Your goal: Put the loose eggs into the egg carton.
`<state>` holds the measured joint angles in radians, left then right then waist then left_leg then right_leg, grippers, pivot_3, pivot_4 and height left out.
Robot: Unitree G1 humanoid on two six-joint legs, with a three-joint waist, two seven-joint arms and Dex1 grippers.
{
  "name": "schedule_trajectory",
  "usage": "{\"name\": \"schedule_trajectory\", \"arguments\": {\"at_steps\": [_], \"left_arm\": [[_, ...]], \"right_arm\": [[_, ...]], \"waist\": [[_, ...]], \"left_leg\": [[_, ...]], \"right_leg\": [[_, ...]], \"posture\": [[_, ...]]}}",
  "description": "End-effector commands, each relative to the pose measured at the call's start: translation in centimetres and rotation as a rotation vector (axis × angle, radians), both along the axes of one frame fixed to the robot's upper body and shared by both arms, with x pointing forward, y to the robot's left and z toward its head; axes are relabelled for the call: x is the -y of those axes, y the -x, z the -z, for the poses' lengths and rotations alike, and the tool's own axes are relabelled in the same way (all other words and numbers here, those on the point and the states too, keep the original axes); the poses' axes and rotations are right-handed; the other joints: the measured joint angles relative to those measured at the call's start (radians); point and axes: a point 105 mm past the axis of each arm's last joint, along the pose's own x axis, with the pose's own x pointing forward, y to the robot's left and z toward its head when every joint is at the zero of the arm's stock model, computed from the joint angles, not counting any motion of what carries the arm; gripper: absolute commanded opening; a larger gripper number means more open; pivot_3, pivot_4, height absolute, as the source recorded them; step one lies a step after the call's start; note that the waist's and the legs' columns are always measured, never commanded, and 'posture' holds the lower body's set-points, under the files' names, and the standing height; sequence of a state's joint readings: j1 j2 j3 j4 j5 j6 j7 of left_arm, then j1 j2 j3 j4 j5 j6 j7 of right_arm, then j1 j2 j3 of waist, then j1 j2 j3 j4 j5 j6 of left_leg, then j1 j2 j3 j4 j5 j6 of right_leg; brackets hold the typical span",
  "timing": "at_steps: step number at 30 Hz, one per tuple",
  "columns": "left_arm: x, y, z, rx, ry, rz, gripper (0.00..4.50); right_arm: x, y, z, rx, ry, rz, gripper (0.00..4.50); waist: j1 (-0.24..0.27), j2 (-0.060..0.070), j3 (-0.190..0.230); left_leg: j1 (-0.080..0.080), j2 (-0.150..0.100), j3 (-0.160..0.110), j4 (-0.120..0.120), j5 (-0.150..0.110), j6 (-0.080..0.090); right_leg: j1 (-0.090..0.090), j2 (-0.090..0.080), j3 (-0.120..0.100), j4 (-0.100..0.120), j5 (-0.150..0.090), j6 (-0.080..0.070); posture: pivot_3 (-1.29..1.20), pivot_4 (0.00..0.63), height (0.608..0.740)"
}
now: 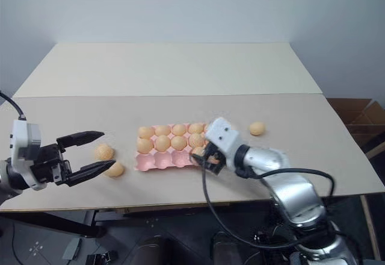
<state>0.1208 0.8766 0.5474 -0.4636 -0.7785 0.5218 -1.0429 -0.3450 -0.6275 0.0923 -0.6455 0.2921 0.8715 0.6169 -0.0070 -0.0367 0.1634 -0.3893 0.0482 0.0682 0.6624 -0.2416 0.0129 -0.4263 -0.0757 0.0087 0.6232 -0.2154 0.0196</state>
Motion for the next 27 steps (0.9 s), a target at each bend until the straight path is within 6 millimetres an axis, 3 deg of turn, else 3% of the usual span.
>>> {"name": "schedule_trajectory", "arguments": {"at_steps": [1,6,9,17,21,27], "left_arm": [[-2.4,0.0,-0.6,0.022,-0.026,-0.061,4.50],[-5.0,0.1,0.0,-0.015,-0.034,-0.127,4.50],[-6.2,1.2,1.1,-0.053,-0.018,-0.138,4.50],[-5.6,1.8,1.3,-0.063,0.008,-0.117,4.50],[-4.8,1.4,0.7,-0.036,0.011,-0.093,4.50],[-3.8,0.8,0.2,-0.016,0.005,-0.053,4.50]], "right_arm": [[4.0,0.9,-2.2,0.092,-0.007,-0.010,4.49],[8.8,2.0,-2.0,0.099,0.020,-0.039,4.49],[11.4,2.6,-1.0,0.071,0.050,-0.031,4.49],[11.9,1.8,-0.4,0.075,0.034,-0.009,4.49],[11.6,-0.2,-0.1,0.092,0.027,0.042,4.49],[11.6,-6.3,1.3,0.116,0.046,0.242,4.49]], "waist": [[0.004,0.000,0.000],[0.003,0.000,0.000],[-0.004,0.000,0.000],[-0.005,0.000,0.000],[-0.005,0.000,0.000],[-0.012,0.000,0.000]], "left_leg": [[0.000,0.000,0.000,0.000,0.000,0.000],[0.001,0.000,0.001,0.000,0.000,0.000],[0.003,0.001,0.001,0.000,0.000,0.000],[0.004,0.001,0.002,0.000,0.000,0.000],[0.004,0.001,0.002,0.000,0.000,0.000],[0.004,0.001,0.003,0.000,0.000,0.000]], "right_leg": [[0.000,0.000,0.000,0.000,0.000,0.000],[0.001,0.000,0.000,-0.001,-0.007,-0.001],[0.002,0.001,0.001,0.000,-0.007,-0.001],[0.002,0.000,0.002,0.002,-0.007,-0.001],[0.001,0.000,0.002,0.002,-0.007,-0.001],[0.001,0.001,0.004,0.002,-0.006,-0.003]], "posture": [[0.00,0.150,0.740],[0.00,0.150,0.740],[0.00,0.150,0.740],[0.00,0.150,0.740],[0.00,0.150,0.740],[0.00,0.150,0.740]]}}
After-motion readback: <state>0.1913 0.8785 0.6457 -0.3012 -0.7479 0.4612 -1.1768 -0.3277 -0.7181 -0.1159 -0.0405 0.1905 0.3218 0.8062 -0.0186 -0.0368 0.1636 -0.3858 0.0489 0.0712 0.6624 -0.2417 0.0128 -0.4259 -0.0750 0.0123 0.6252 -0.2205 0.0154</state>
